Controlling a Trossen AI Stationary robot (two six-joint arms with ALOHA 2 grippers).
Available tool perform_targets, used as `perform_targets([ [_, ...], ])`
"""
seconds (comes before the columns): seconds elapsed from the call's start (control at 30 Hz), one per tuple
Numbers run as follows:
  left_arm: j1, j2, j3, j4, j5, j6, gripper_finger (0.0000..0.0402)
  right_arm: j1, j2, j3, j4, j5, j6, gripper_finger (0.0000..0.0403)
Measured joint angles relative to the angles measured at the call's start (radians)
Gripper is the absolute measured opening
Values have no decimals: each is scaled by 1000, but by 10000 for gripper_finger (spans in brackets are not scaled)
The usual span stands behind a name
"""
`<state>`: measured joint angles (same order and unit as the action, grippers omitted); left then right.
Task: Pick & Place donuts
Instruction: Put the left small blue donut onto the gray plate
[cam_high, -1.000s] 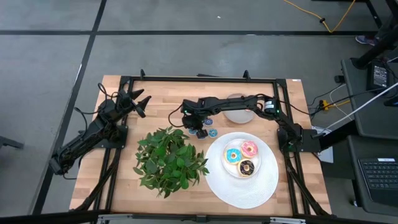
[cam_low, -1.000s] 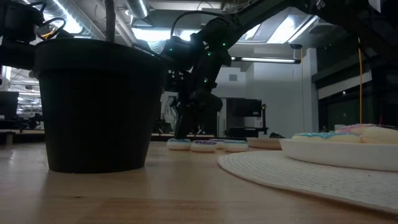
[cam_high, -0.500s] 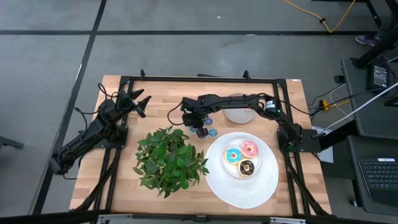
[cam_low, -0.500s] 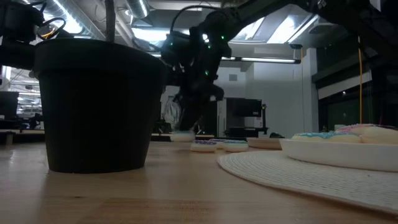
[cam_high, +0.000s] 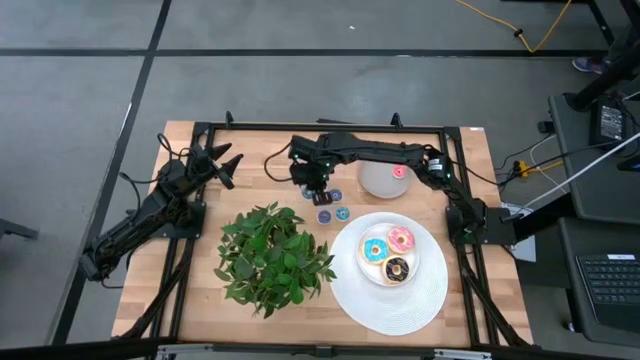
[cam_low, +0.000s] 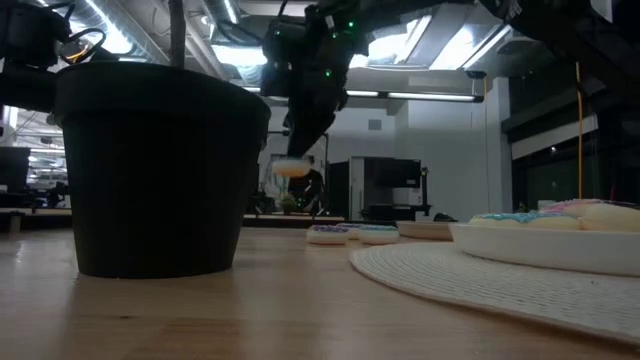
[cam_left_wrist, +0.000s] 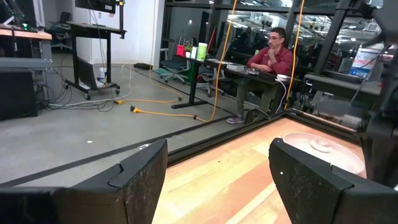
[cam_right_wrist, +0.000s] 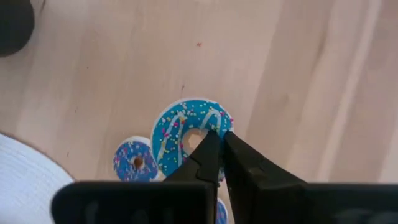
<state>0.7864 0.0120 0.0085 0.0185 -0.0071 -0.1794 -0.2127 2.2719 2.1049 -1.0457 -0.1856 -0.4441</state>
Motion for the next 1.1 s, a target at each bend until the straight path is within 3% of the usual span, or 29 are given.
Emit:
perform_targets([
  [0.37, 0, 0, 0, 0, 0, 1, 270, -17, 0, 159, -157, 7, 60, 18],
  [0.77, 0, 0, 0, 0, 0, 0, 270, -76, 0, 162, -222, 61, 234, 15],
  [1.1, 0, 0, 0, 0, 0, 0, 270, -90, -91, -55, -114, 63, 234, 18],
])
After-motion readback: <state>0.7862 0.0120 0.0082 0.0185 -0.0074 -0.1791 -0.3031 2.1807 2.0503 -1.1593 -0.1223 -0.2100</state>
